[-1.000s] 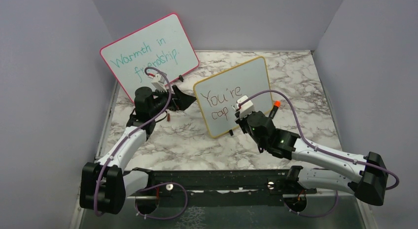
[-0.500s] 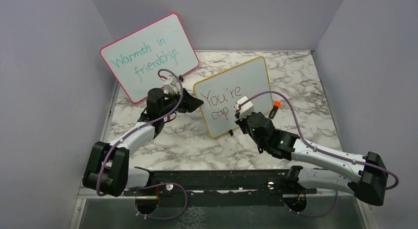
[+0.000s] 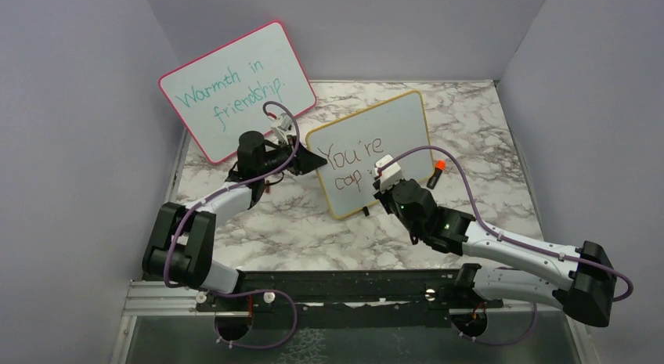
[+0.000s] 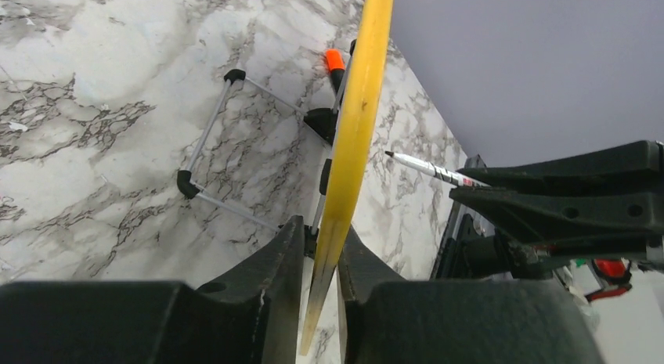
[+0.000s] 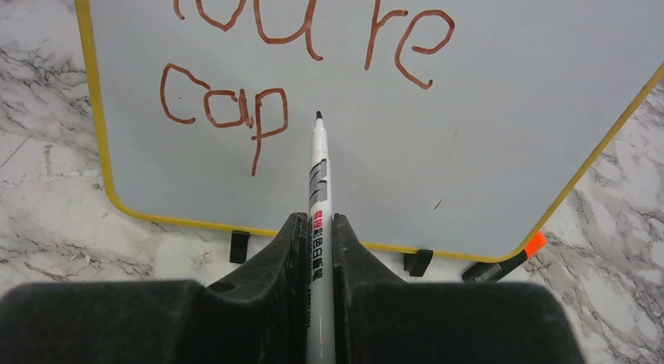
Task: Write a sentence on the whiteboard
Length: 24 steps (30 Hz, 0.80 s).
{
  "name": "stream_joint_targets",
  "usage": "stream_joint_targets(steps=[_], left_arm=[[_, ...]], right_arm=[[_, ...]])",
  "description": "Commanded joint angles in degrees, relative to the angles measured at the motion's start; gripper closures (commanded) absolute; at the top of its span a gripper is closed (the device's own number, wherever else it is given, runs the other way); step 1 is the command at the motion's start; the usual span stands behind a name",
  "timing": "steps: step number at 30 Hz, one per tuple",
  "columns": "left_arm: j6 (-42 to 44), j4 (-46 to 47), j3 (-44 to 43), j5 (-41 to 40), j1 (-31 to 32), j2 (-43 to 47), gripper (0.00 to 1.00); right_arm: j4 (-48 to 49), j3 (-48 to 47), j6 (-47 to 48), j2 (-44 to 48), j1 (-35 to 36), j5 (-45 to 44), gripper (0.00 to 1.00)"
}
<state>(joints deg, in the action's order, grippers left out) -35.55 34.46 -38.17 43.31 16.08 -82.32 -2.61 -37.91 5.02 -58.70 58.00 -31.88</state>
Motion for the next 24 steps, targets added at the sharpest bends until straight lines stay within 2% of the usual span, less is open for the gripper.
stream_joint_targets(steps=[1,5,8,14,20,24], left_arm=[[1.9,0.5,-1.7,9.7,-4.0,-2.8,0.81],[2.1,0.4,-3.4,17.2,-7.2,-5.0,0.81],[2.1,0.3,-3.9,19.0,-8.0,-5.5,0.81],[5.4,-5.1,-3.8,14.7,-8.2,-2.1,0.81],[16.7,-23.7,-7.4,3.1,-7.6,4.9,0.81],[16.2,-22.8,-6.9,3.0,-7.3,5.1,0.81]], right_arm=[[2.1,0.4,1.1,0.1,-0.3,0.4,0.99],[2.1,0.5,1.5,-0.8,-0.3,1.9,0.99],[2.9,-0.5,2.3,-2.0,-0.3,3.9,0.99],[4.5,-1.4,3.0,-2.7,-0.2,6.7,0.99],[5.4,-1.1,3.8,-3.0,-0.2,7.2,0.99],[6.4,-1.5,4.5,-3.9,-0.2,7.2,0.99]])
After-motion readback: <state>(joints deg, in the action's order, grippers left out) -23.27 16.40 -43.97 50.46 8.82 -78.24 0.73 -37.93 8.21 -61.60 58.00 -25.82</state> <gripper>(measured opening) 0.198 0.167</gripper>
